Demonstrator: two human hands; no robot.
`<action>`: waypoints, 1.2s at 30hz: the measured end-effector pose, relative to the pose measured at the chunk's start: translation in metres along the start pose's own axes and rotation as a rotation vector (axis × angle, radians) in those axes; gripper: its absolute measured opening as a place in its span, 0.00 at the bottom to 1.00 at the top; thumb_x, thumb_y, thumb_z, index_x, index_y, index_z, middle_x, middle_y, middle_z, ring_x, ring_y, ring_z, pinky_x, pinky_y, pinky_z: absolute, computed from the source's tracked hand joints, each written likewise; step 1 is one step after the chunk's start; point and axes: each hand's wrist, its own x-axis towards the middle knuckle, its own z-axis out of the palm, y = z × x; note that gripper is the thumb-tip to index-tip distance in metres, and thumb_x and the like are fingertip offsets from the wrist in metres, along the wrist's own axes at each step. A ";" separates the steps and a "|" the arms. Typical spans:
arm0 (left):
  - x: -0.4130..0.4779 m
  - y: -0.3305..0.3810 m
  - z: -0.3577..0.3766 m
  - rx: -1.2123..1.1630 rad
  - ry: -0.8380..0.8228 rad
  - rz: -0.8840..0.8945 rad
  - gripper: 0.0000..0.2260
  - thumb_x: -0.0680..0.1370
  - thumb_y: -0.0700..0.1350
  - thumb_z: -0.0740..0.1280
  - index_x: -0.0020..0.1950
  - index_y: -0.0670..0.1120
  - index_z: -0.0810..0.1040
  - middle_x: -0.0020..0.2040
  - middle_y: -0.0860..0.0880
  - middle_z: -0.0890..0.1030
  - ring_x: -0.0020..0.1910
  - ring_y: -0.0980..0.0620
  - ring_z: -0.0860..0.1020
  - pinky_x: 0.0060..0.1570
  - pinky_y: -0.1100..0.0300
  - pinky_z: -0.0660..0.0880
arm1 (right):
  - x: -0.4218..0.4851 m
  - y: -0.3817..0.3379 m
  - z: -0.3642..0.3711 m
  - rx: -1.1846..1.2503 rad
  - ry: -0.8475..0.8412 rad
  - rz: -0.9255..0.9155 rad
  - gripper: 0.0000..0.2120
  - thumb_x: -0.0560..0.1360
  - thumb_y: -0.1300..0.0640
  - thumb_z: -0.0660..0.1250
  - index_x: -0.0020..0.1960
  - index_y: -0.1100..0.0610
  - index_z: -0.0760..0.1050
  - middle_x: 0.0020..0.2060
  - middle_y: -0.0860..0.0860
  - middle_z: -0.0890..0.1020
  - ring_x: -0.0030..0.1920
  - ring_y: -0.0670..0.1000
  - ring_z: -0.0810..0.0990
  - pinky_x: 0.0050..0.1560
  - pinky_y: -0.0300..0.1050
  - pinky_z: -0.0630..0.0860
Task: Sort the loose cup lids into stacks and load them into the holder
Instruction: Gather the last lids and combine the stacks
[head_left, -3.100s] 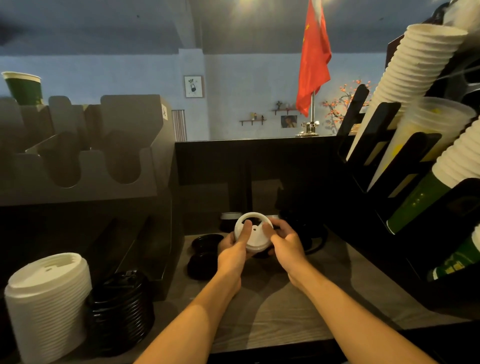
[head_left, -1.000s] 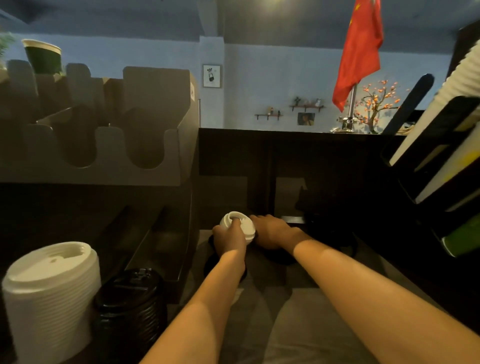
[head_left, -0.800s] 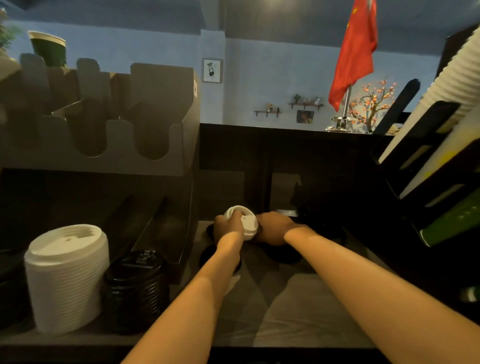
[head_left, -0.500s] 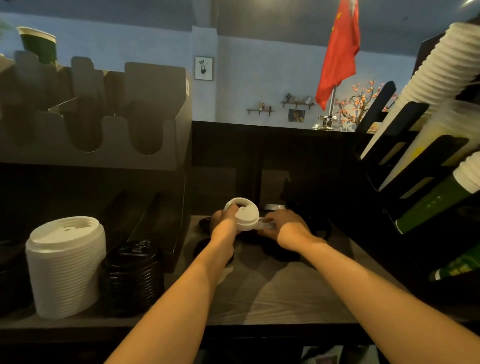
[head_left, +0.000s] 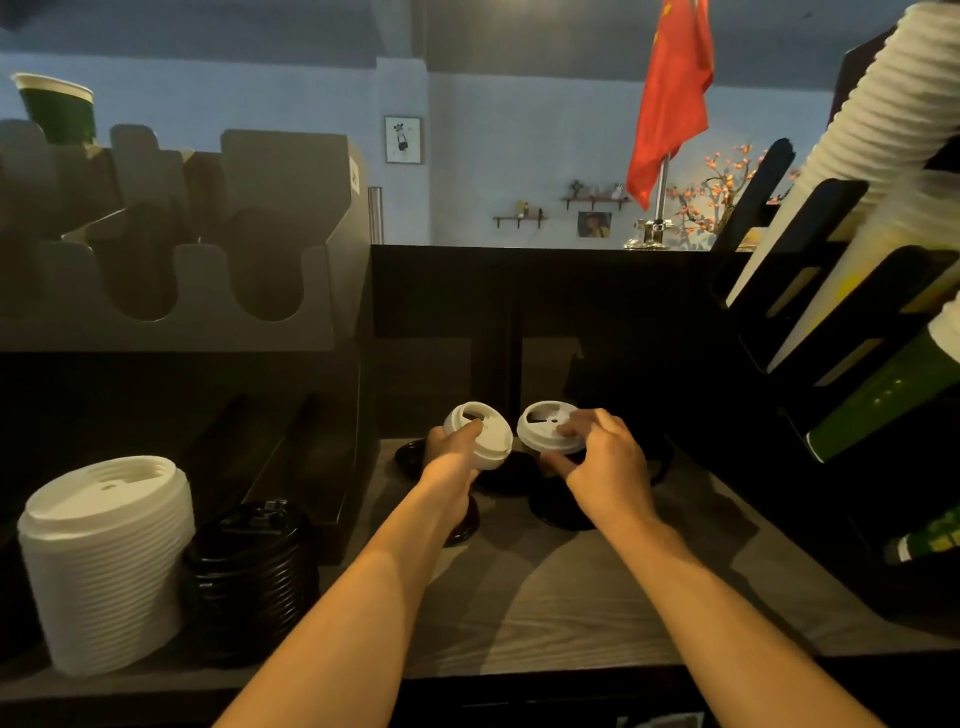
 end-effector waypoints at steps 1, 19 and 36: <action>0.000 0.000 0.000 0.018 0.000 0.013 0.23 0.81 0.45 0.69 0.75 0.43 0.68 0.65 0.40 0.78 0.63 0.42 0.78 0.61 0.50 0.76 | -0.001 0.000 0.000 0.042 0.020 -0.003 0.17 0.71 0.53 0.77 0.57 0.56 0.80 0.57 0.51 0.77 0.61 0.53 0.75 0.60 0.46 0.74; -0.024 -0.012 0.012 -0.042 -0.401 0.172 0.26 0.72 0.59 0.73 0.67 0.49 0.79 0.60 0.45 0.84 0.59 0.46 0.83 0.55 0.52 0.80 | -0.012 -0.019 -0.001 0.094 0.077 -0.258 0.19 0.76 0.51 0.71 0.65 0.53 0.76 0.63 0.49 0.76 0.64 0.50 0.73 0.62 0.46 0.74; -0.034 -0.007 0.008 -0.180 -0.434 0.119 0.24 0.73 0.50 0.73 0.67 0.44 0.77 0.60 0.41 0.84 0.58 0.44 0.84 0.53 0.54 0.80 | -0.009 -0.012 0.005 0.443 -0.040 -0.030 0.40 0.74 0.45 0.73 0.80 0.48 0.57 0.77 0.43 0.62 0.74 0.42 0.61 0.69 0.36 0.62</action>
